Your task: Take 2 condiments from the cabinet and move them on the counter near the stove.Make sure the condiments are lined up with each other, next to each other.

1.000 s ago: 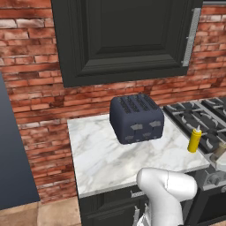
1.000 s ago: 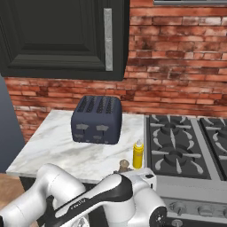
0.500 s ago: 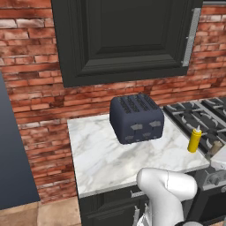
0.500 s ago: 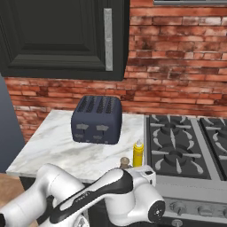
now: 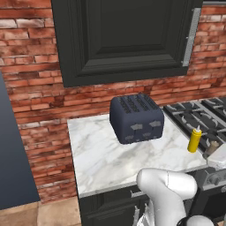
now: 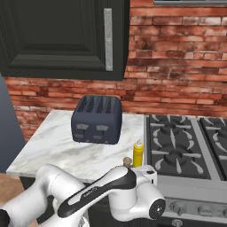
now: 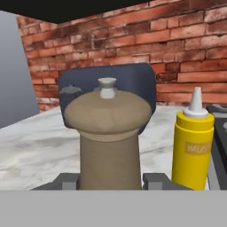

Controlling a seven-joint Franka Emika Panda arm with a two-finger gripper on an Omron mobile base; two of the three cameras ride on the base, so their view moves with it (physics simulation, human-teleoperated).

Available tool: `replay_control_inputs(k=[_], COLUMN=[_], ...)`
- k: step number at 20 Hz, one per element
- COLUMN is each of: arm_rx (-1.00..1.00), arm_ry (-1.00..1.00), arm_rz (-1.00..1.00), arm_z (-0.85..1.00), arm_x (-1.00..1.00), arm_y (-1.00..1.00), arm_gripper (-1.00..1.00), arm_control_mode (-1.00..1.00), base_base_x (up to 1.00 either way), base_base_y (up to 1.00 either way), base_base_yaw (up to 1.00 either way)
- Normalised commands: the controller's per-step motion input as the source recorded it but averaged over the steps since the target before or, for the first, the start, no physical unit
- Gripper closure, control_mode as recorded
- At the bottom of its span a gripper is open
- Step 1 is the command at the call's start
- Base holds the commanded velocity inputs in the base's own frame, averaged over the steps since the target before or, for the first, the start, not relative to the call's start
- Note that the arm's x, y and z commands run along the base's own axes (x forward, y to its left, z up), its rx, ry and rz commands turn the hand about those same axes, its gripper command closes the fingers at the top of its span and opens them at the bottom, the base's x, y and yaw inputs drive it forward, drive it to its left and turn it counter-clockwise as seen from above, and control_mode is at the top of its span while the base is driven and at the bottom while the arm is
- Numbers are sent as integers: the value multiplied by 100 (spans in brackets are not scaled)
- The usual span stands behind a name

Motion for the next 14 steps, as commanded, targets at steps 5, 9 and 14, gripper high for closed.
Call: replay_control_inputs(k=[5,9,14], arm_rx=[0,0,0], arm_ry=[0,0,0], arm_rz=[0,0,0], arm_z=[-16,-17,-20], arm_x=[21,21,19], arm_y=[-13,-12,-9], arm_gripper=[100,100,100], arm_control_mode=[-100,-100,-100], base_base_x=[0,0,0], base_base_y=[0,0,0], base_base_yaw=[0,0,0])
